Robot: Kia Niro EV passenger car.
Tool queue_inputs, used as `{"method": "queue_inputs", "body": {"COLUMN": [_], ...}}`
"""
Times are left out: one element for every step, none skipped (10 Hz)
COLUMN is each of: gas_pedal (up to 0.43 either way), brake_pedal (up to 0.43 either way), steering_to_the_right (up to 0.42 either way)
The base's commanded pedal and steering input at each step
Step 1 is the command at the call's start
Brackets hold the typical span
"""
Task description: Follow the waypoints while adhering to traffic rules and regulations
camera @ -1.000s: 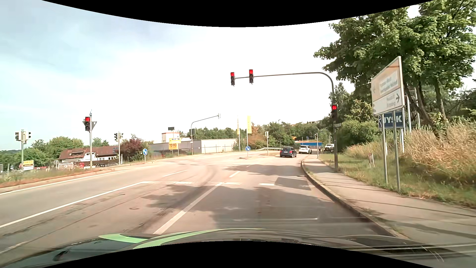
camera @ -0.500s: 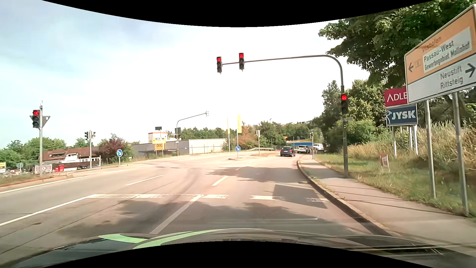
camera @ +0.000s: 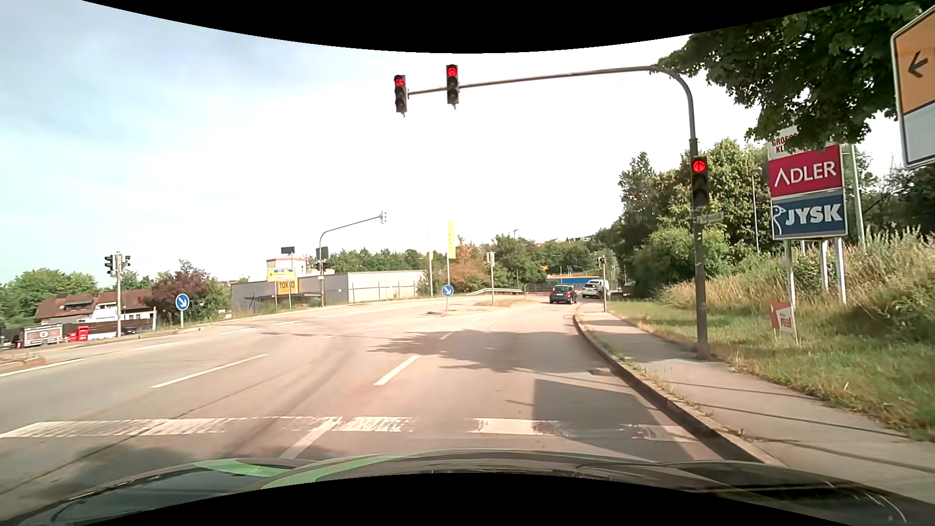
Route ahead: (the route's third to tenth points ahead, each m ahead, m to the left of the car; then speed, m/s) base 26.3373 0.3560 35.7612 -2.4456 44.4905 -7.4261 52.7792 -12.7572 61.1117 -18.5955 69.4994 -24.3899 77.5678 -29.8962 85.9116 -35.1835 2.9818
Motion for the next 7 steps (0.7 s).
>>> {"method": "queue_inputs", "body": {"gas_pedal": [0.0, 0.0, 0.0, 0.0, 0.0, 0.0, 0.0], "brake_pedal": [0.311, 0.311, 0.311, 0.311, 0.311, 0.311, 0.311], "steering_to_the_right": [0.083, 0.075, 0.071, 0.071, 0.071, 0.071, 0.071]}}
